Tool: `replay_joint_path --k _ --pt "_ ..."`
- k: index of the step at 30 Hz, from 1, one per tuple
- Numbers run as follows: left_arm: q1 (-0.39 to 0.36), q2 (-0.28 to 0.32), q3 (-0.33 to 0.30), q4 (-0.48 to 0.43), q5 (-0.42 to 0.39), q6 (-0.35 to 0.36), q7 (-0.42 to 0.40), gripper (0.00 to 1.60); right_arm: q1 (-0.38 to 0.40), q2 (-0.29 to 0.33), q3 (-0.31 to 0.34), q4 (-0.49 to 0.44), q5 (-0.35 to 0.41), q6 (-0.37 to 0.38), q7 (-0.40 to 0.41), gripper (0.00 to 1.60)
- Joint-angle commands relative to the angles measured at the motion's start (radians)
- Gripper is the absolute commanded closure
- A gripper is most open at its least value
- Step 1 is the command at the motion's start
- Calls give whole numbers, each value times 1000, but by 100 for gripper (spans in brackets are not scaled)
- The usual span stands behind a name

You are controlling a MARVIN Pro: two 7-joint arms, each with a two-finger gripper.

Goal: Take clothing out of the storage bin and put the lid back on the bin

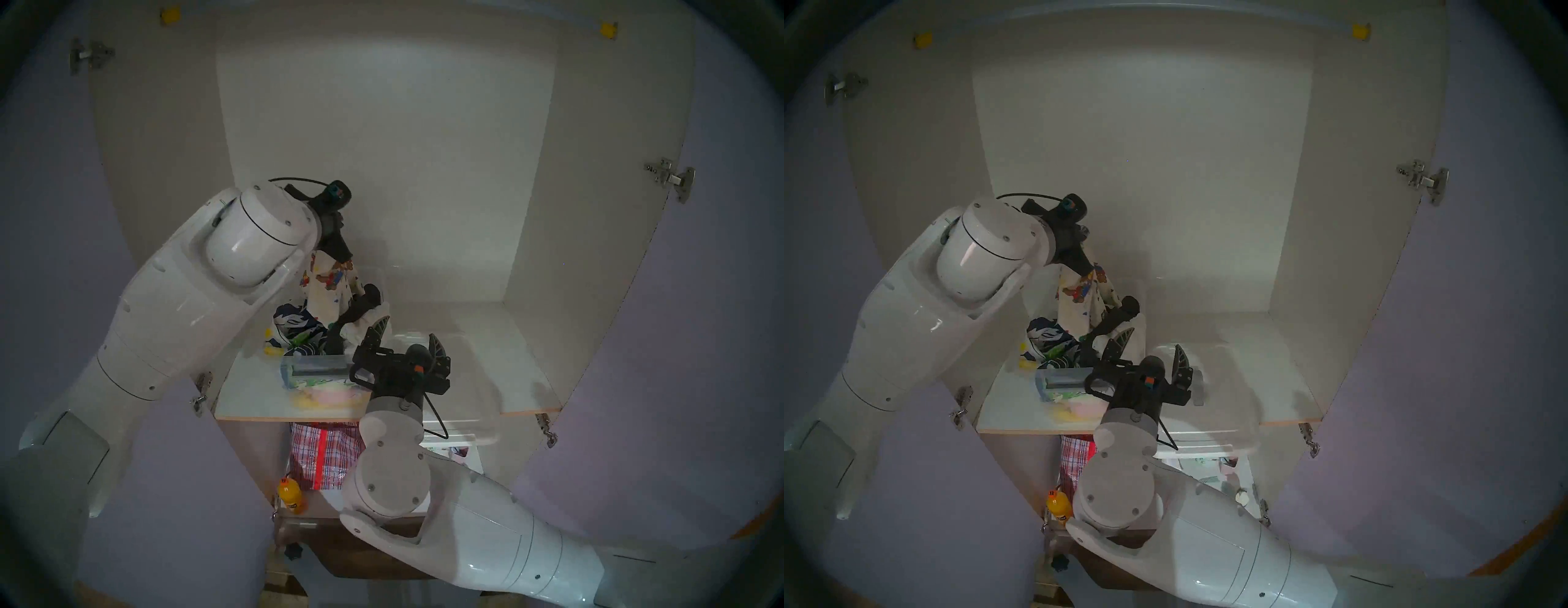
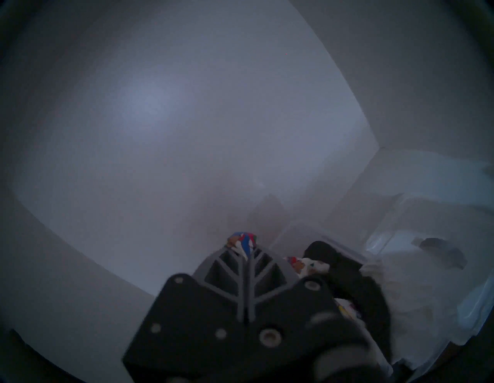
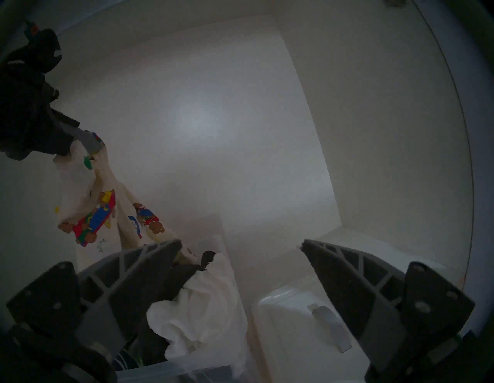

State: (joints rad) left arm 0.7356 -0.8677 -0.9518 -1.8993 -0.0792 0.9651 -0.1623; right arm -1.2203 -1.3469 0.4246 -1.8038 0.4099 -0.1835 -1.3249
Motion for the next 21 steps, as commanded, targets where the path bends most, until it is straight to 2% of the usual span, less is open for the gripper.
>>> replay_joint_path --k 1,3,7,12,16,21 --pt "-96 45 -32 -42 4 -5 -23 160 16 1 -34 -1 -5 -30 -14 0" --pt "-135 62 -17 -26 -14 -5 -62 160 20 3 -50 5 -10 -39 -30 0" --pt "-231 89 45 27 21 -5 -89 160 21 3 -65 19 -20 -59 -48 0" --pt "-315 69 87 68 45 -5 -124 160 22 -13 -60 42 -21 -72 -70 0" --pt "-379 63 134 72 58 -5 -128 160 32 -57 -45 66 -19 -69 -84 0" --pt "-423 56 184 47 24 -5 -160 160 62 -143 -29 102 -26 -68 -115 0"
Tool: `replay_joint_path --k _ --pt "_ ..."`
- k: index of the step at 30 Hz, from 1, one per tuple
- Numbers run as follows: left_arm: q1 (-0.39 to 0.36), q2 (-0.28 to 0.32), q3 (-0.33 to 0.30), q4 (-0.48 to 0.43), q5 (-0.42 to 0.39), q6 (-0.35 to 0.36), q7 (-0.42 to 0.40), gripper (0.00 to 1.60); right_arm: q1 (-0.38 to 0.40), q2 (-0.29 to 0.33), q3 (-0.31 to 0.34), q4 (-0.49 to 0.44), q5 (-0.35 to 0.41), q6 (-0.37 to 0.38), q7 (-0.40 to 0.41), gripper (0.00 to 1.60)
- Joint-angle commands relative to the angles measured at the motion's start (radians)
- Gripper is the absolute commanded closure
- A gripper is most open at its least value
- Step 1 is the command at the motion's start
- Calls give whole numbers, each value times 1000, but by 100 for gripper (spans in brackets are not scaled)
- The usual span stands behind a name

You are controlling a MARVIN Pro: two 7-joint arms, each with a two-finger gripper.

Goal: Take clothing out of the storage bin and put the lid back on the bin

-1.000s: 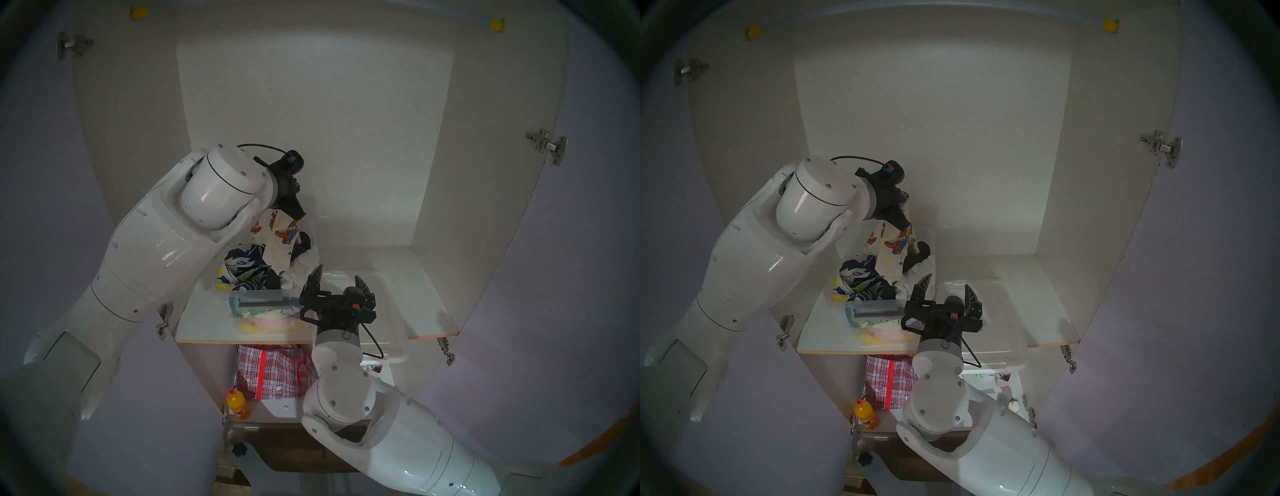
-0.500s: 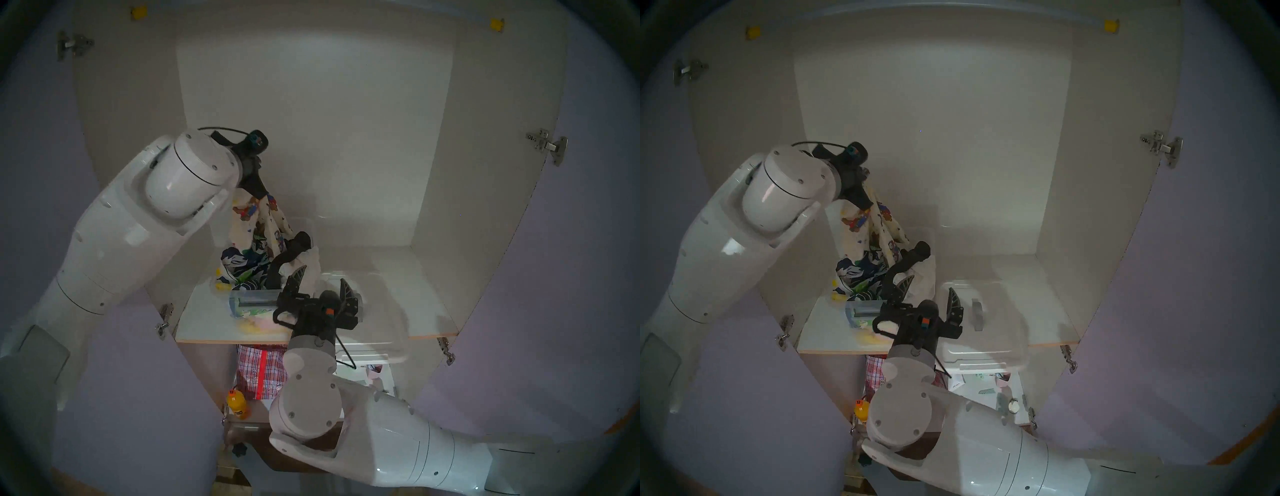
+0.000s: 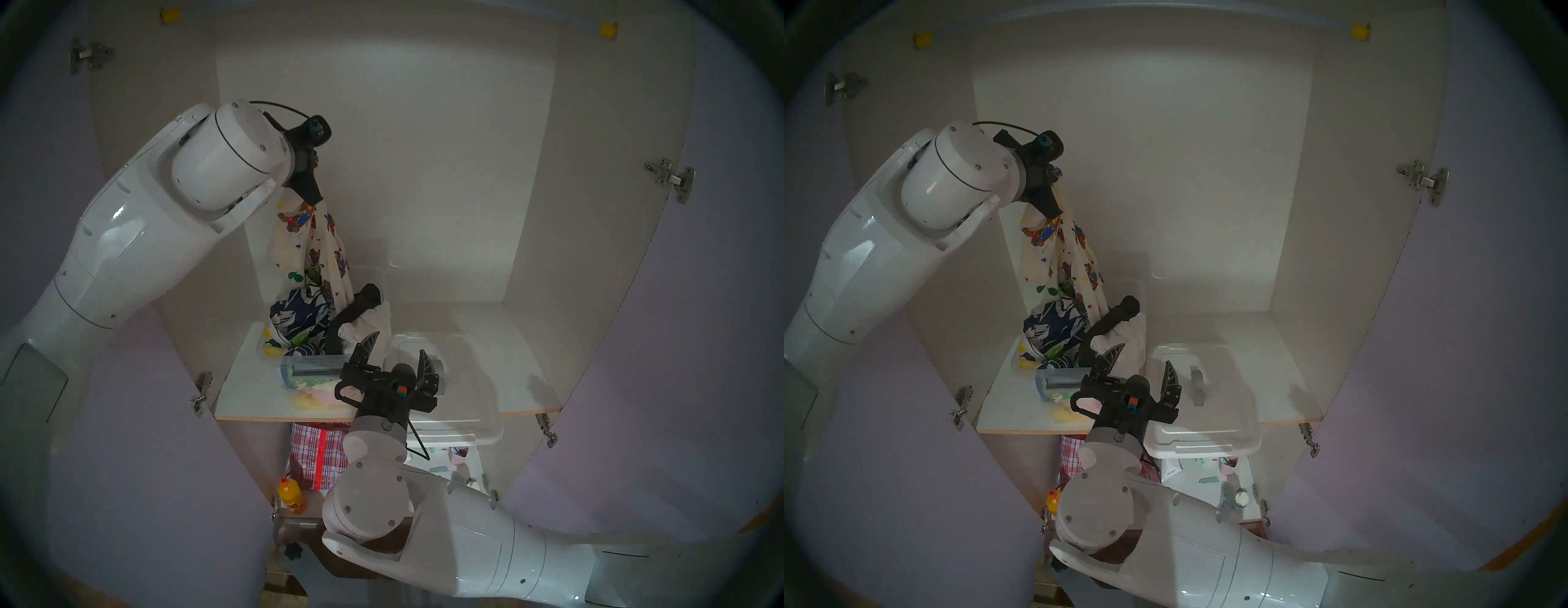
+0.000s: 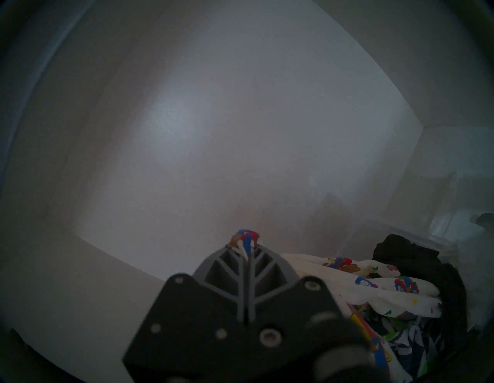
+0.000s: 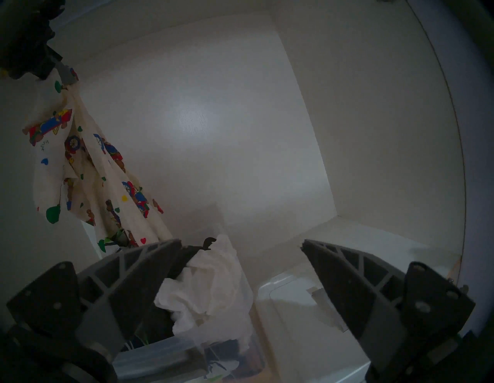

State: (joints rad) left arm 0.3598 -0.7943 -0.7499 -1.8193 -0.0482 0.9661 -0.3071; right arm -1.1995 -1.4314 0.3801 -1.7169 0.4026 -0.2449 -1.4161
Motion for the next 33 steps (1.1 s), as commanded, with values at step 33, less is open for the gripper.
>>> replay_joint_path --k 33 --pt "315 48 -243 -221 -166 -6 101 160 271 -37 -47 223 -29 -120 397 0"
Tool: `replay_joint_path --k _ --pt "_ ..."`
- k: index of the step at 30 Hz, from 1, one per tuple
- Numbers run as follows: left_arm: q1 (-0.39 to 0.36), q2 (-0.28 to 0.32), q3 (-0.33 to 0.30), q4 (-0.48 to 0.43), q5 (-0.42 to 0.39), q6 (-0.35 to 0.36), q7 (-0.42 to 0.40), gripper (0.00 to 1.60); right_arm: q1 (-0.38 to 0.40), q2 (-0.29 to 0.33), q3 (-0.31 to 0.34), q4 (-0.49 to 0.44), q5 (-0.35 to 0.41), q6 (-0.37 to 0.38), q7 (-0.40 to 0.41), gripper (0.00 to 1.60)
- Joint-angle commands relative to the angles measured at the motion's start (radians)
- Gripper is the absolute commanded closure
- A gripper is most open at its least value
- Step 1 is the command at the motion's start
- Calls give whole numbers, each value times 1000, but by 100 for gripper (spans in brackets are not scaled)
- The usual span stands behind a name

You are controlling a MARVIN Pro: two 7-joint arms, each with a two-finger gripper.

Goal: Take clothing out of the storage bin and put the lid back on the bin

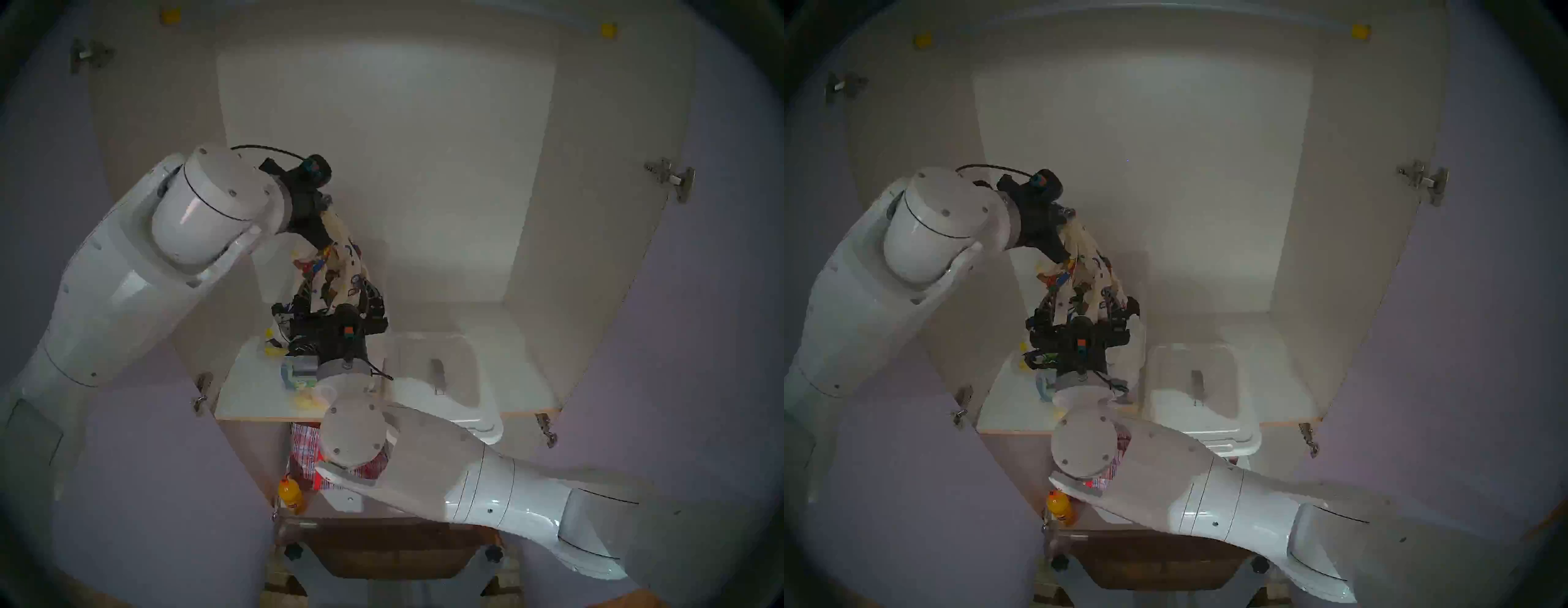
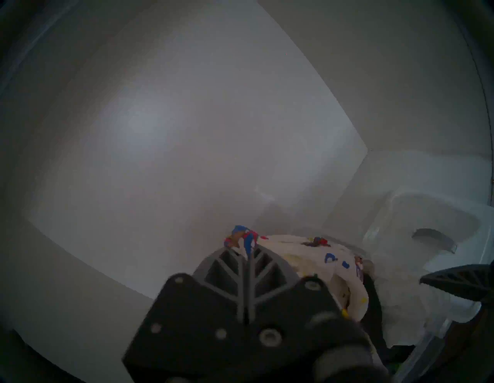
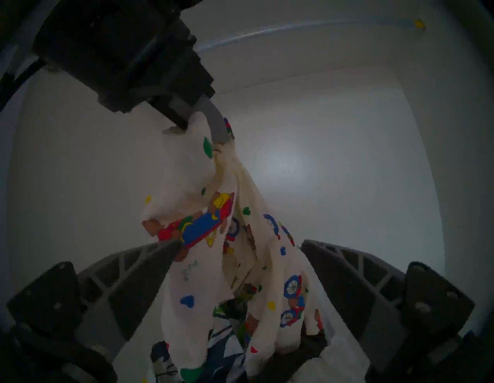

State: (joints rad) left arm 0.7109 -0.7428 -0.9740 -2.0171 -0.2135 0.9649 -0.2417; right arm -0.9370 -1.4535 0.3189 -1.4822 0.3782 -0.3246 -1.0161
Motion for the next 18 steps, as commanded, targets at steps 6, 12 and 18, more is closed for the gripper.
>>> replay_joint_path --k 6,12,18 --pt "-30 12 -16 -42 -23 -5 64 160 5 -9 28 13 19 -33 -9 0" --pt "-25 24 -21 -47 -62 -5 76 160 38 -40 13 107 70 -42 70 0" --pt "-13 31 -24 -50 -106 -5 85 160 80 -69 12 196 125 -83 248 0"
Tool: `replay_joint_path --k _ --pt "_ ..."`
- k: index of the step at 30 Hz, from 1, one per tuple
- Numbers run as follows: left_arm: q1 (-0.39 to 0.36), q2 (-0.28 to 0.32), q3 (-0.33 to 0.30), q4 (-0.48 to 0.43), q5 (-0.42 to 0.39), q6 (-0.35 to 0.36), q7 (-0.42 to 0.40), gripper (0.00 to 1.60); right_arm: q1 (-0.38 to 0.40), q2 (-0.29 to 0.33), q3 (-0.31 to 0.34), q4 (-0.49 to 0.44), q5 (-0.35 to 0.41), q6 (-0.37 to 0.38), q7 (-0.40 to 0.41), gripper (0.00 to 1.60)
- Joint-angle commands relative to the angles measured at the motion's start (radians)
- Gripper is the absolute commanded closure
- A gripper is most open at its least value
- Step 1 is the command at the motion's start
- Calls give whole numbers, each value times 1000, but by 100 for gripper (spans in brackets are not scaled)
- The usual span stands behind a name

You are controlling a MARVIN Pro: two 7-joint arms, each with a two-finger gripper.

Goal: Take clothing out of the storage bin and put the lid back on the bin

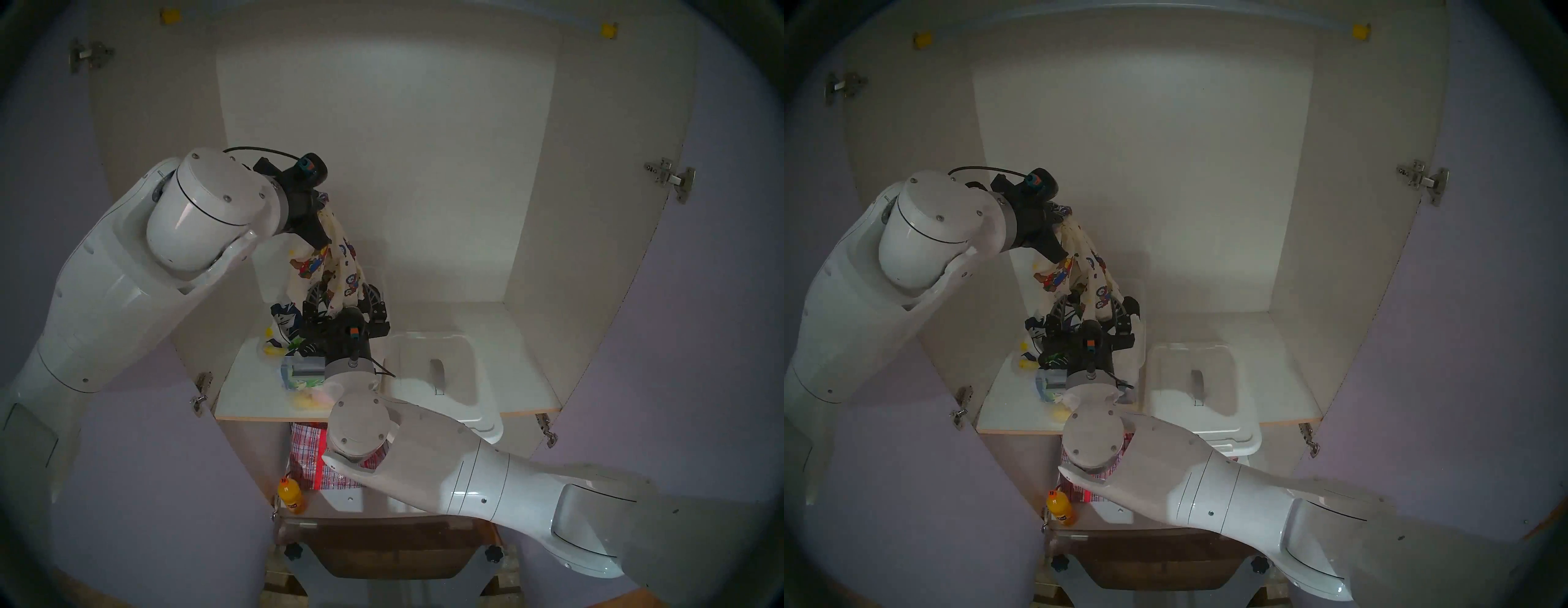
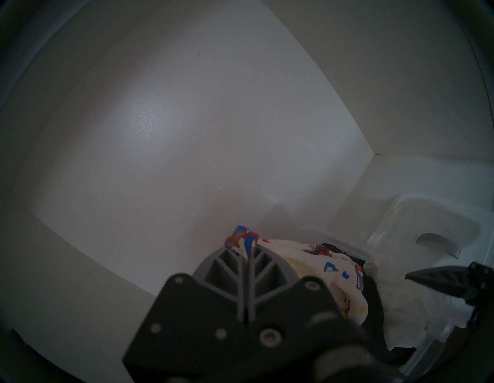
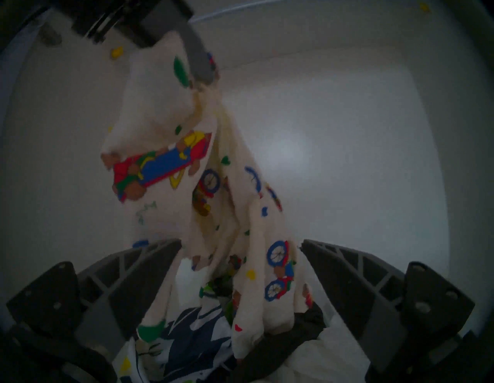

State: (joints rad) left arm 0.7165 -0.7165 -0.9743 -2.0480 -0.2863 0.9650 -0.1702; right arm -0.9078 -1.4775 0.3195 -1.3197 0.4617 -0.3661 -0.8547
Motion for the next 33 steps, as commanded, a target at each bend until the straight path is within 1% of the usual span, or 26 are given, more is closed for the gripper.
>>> replay_joint_path --k 1,2,4,5,6,7,8,9,11,12,16,18,21,23,27,28,30,33 --pt "-15 7 -23 -19 -37 -5 16 160 66 -51 9 50 41 -45 125 0" --pt "-11 9 -24 -19 -49 -5 22 160 78 -62 19 70 57 -42 177 0" --pt "-9 11 -24 -17 -51 -5 21 160 88 -74 25 84 56 -43 189 0" --pt "-6 15 -24 -18 -64 -5 29 160 106 -86 30 115 68 -37 244 0" --pt "-5 17 -24 -19 -69 -5 32 160 113 -102 38 145 67 -45 261 0" --pt "-5 17 -24 -19 -69 -5 32 160 113 -102 38 145 67 -45 261 0" --pt "-3 20 -24 -21 -80 -5 40 160 119 -115 41 183 46 -73 273 0" --pt "2 23 -26 -24 -84 -5 46 160 108 -123 51 203 25 -97 244 0" --pt "15 29 -27 -32 -96 -5 68 160 108 -145 64 244 13 -129 259 0" --pt "22 32 -28 -36 -103 -5 81 160 109 -158 68 270 4 -155 259 0" --pt "45 48 -31 -48 -128 -5 122 160 117 -186 67 328 -10 -215 249 0" --pt "45 54 -36 -49 -137 -5 130 160 118 -190 67 337 -14 -224 246 0" --pt "39 65 -38 -55 -153 -5 146 160 131 -205 73 367 -16 -212 231 0" --pt "27 67 -33 -56 -161 -5 154 160 145 -208 84 379 -6 -202 234 0" --pt "1 72 -28 -41 -176 -5 171 160 160 -184 97 365 13 -187 256 0" --pt "-7 73 -26 -32 -183 -5 173 160 160 -173 99 354 22 -184 267 0" --pt "-19 74 -22 -14 -193 -5 174 160 158 -148 102 326 50 -150 298 0" --pt "-48 86 -7 14 -198 -5 177 160 153 -112 101 290 74 -138 336 0"
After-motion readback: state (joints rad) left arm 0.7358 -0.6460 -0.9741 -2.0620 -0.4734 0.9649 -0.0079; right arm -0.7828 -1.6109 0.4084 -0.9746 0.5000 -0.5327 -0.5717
